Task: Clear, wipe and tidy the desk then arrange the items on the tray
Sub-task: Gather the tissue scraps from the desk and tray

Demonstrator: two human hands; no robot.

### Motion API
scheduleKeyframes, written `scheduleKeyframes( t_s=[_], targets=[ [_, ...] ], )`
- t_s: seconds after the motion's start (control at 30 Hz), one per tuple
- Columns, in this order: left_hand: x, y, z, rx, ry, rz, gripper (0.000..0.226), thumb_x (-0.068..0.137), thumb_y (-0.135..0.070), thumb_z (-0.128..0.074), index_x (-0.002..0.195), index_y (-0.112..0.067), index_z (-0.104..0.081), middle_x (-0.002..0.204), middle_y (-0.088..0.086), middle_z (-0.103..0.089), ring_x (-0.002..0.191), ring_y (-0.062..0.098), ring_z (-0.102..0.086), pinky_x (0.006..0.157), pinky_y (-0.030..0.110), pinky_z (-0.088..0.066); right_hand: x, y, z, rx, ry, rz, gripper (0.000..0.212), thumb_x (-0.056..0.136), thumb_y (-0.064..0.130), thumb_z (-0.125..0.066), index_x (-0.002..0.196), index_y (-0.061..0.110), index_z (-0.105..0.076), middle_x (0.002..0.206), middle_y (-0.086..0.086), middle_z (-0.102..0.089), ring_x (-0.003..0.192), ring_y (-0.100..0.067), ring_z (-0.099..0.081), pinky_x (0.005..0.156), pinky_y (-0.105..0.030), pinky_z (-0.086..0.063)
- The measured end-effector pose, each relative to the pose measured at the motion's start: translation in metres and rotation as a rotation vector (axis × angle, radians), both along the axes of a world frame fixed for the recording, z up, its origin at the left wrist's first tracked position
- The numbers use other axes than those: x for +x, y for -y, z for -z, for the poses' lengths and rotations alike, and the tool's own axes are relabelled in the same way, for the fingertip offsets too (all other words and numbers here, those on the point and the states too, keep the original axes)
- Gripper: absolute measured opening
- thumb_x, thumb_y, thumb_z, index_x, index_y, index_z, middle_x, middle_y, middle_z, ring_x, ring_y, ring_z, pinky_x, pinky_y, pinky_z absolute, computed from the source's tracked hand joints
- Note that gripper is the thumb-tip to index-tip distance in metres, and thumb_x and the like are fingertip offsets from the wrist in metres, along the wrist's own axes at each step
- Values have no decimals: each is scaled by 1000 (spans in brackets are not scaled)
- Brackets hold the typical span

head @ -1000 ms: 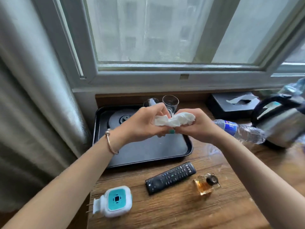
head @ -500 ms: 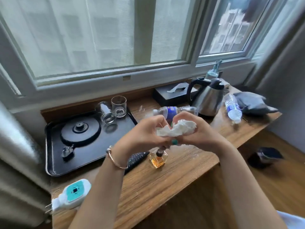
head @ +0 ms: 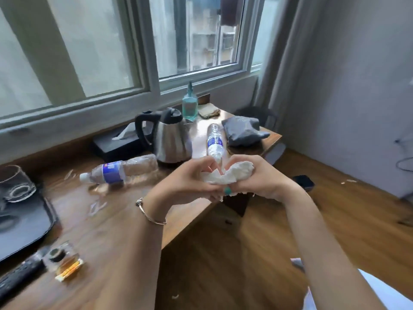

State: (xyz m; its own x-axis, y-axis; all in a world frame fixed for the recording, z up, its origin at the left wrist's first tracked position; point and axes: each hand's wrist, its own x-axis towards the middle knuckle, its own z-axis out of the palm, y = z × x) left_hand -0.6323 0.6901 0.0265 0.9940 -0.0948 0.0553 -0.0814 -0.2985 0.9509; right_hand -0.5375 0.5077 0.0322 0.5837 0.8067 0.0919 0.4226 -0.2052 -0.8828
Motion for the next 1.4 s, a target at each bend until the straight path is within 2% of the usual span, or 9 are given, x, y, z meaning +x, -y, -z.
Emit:
scheduleKeyframes(
  t_s=[0.07,0.17,0.33,0.57,0.77,0.87,1.07,1.17,1.4],
  targets=[
    [42,31,6,-56,-15,75,34,77,-5,-78,101,6,-55,92,18,-67,76,27,-70,66,31,-59,26,38,0,5,-24,61,26,70,25,-85,90,28,-69,87,8,-68,85,-11,-65,72,-27,-54],
    [102,74,15,-58,-38,182,40,70,-19,-83,95,-1,-57,85,5,-71,76,25,-71,68,33,-60,63,91,8,15,-53,157,24,72,19,-85,86,31,-69,82,10,-68,80,-8,-65,67,-21,-54],
    [200,138,33,9,-33,366,49,67,-38,-85,98,-9,-60,89,8,-73,79,27,-72,70,40,-61,126,162,27,19,-120,334,25,71,19,-85,83,34,-69,79,11,-67,76,-5,-66,60,-17,-51],
    [361,208,58,174,-10,555,38,73,-34,-83,100,-17,-62,95,1,-69,83,24,-68,71,52,-56,248,236,52,-49,-156,533,23,74,21,-85,86,30,-68,80,11,-67,76,-6,-65,61,-20,-51],
    [510,265,65,287,-57,722,33,77,-29,-81,99,-28,-56,94,-6,-65,76,11,-63,57,26,-53,366,285,58,-102,-231,645,26,75,12,-84,90,23,-66,74,14,-67,66,1,-61,56,-17,-47],
    [572,295,77,291,-100,766,34,76,-30,-81,100,-27,-56,92,-4,-66,75,19,-64,55,26,-51,419,314,69,-122,-284,678,27,75,15,-84,91,25,-65,75,15,-67,68,2,-60,56,-14,-46],
    [686,355,132,328,-156,724,33,75,-23,-82,96,-30,-58,96,-5,-63,82,16,-62,58,20,-52,538,376,126,-160,-397,662,34,72,7,-84,91,29,-65,80,14,-67,76,-4,-60,68,-23,-48],
    [745,386,170,291,-198,619,32,74,-21,-82,96,-28,-59,97,-5,-63,81,15,-61,62,28,-53,608,407,163,-127,-464,644,35,71,5,-83,92,25,-65,75,17,-65,69,2,-58,61,-15,-46],
    [867,456,258,237,-276,369,29,72,-25,-84,91,-27,-62,96,-16,-62,89,4,-58,68,18,-46,767,470,249,-171,-609,607,41,72,-7,-78,96,23,-64,72,18,-65,67,4,-57,62,-13,-44]
  ],
)
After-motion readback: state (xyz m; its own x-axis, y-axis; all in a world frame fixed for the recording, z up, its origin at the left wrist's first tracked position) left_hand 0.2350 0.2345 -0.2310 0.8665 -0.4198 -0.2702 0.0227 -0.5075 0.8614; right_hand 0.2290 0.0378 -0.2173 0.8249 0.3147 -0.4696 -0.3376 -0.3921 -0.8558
